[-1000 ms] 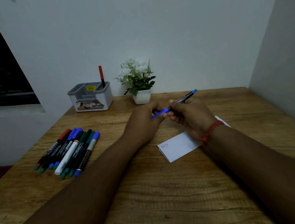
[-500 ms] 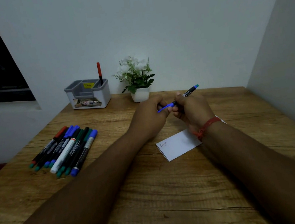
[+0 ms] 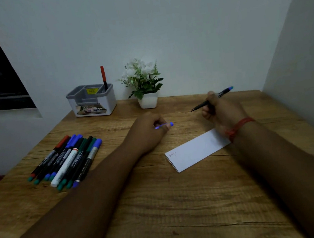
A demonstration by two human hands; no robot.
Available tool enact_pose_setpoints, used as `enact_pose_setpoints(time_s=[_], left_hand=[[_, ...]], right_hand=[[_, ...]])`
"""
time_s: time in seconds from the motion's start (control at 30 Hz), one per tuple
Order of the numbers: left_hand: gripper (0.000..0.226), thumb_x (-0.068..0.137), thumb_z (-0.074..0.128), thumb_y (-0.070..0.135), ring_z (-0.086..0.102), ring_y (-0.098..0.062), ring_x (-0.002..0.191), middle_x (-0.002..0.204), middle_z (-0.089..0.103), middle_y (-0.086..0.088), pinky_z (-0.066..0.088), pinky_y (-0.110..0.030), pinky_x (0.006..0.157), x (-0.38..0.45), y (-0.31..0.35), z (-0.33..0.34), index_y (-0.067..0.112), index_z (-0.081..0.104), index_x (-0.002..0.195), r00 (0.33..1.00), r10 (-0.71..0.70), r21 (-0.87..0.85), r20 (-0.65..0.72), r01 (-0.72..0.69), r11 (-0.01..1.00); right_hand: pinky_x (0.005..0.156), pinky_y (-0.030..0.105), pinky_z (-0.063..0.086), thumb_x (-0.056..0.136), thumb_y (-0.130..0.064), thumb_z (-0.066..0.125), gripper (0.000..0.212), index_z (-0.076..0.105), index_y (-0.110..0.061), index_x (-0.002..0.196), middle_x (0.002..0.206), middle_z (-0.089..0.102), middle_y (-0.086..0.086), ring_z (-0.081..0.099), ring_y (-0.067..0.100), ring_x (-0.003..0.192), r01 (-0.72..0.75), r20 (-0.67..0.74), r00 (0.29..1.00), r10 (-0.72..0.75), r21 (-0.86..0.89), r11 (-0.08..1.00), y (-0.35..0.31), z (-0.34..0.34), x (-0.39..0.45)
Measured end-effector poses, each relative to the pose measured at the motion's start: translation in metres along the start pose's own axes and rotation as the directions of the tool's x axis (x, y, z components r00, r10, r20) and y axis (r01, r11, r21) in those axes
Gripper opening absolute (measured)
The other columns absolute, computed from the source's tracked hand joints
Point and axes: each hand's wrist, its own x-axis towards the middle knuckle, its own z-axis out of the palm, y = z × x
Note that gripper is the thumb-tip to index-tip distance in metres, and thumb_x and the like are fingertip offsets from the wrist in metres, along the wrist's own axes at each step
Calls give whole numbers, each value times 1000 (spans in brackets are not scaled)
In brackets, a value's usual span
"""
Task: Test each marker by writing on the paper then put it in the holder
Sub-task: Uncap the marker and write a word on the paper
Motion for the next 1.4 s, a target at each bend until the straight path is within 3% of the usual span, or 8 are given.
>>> enact_pose_setpoints(time_s=[0.3,0.43,0.63,0.73,0.87,1.07,1.2,1.4], left_hand=[[34,93,56,57,55,-15,103,95,53,15,44,-46,95,11,2,13,32,66,114,998,32,307,58,-48,950],[53,93,48,64,43,-22,127,128,55,2,37,-51,105,10,-1,7,31,55,134,999,-11,307,31,1,952],[88,87,32,80,3,-28,152,166,8,-2,6,-61,119,0,-6,-12,33,9,158,985,-95,413,142,28,910],[97,82,28,86,-16,-29,152,167,-12,0,-1,-64,118,-6,-12,-19,36,-10,156,959,-131,467,250,-1,884],[101,79,28,88,-25,-31,149,164,-23,1,-5,-65,117,-9,-8,-23,37,-17,154,933,-146,486,328,-34,873],[107,74,28,93,-29,-31,147,162,-29,2,-6,-67,116,-7,-7,-20,39,-17,154,886,-165,496,434,-82,865],[111,73,35,93,-31,-31,146,161,-32,3,-8,-67,115,-9,-4,-18,38,-18,154,865,-191,519,463,-90,850],[113,72,38,92,-31,-30,146,161,-32,3,-9,-66,115,-9,-2,-19,38,-18,154,862,-201,516,465,-80,853]], right_hand=[[67,30,56,104,-25,54,25,58,-7,88,72,59,6,58,14,62,88,132,990,-57,-242,966,13,10,-18],[66,31,57,105,-26,53,22,59,-9,92,79,62,8,61,14,66,104,145,987,-66,-273,956,13,12,-20],[66,35,64,107,-21,47,16,51,-5,109,85,70,12,71,22,65,138,202,973,-114,-108,985,2,16,-30],[71,38,64,102,-8,55,6,51,-6,105,87,69,15,72,24,70,235,244,946,-212,-71,969,-10,18,-41],[68,32,61,92,7,60,15,56,-6,88,78,63,13,67,22,68,332,329,910,-253,-211,920,-19,20,-60],[80,30,61,92,2,63,6,68,2,94,94,74,16,73,22,85,196,370,927,-60,-340,920,0,-1,-90],[75,22,55,85,2,69,9,68,-7,86,89,75,4,69,9,82,306,403,912,-76,-543,782,14,-11,-95],[76,30,56,84,-3,71,7,69,-10,85,87,76,2,71,10,84,393,454,887,-87,-639,661,18,-12,-96]])
